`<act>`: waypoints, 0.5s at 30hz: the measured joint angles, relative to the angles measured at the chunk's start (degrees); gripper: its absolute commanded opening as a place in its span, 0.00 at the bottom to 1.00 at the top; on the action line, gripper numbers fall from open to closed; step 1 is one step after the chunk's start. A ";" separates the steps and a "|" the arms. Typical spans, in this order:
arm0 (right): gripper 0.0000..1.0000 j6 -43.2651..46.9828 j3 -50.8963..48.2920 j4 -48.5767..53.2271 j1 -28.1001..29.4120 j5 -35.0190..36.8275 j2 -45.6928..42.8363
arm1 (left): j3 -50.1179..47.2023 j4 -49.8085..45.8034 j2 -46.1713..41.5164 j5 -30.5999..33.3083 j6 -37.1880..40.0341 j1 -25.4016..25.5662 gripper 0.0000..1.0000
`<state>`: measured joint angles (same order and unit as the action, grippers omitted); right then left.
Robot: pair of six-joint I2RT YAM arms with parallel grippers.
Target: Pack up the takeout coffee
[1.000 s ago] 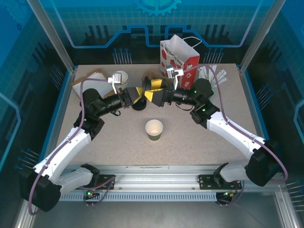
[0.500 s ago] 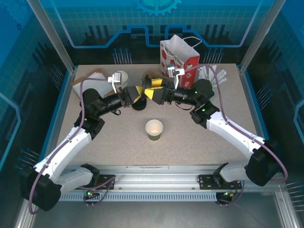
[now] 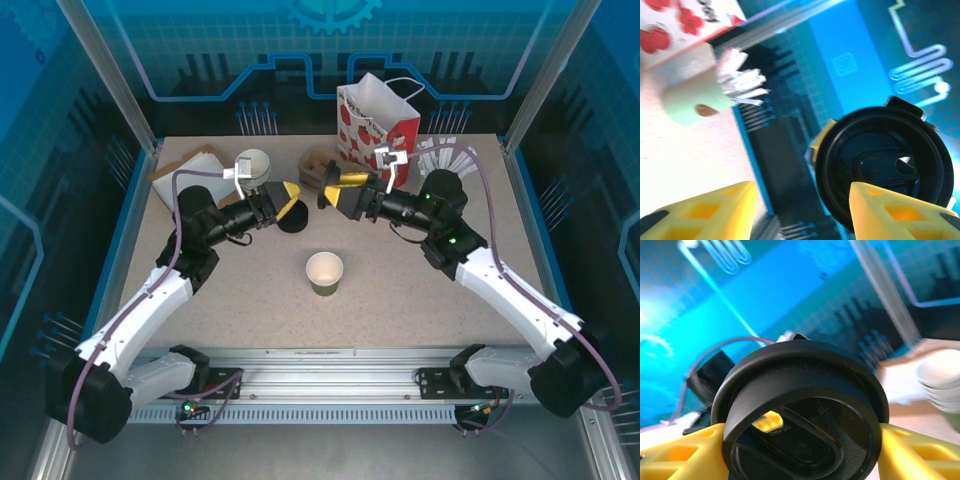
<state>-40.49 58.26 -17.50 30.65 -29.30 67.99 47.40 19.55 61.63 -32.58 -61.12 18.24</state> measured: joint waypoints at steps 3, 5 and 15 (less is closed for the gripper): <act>0.58 6.10 0.17 11.30 0.09 4.07 -2.32 | 0.00 -6.75 0.00 3.06 5.40 -0.90 0.55; 0.58 8.92 0.17 16.72 0.09 5.70 -3.02 | 0.02 -10.78 0.02 4.94 9.01 -1.05 0.56; 0.56 23.85 6.84 44.65 6.25 17.20 1.73 | 3.67 -30.58 0.07 15.63 26.32 -1.05 0.58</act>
<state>-16.64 65.10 27.16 36.91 -12.10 69.71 51.07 -11.03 61.69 -16.95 -34.81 17.19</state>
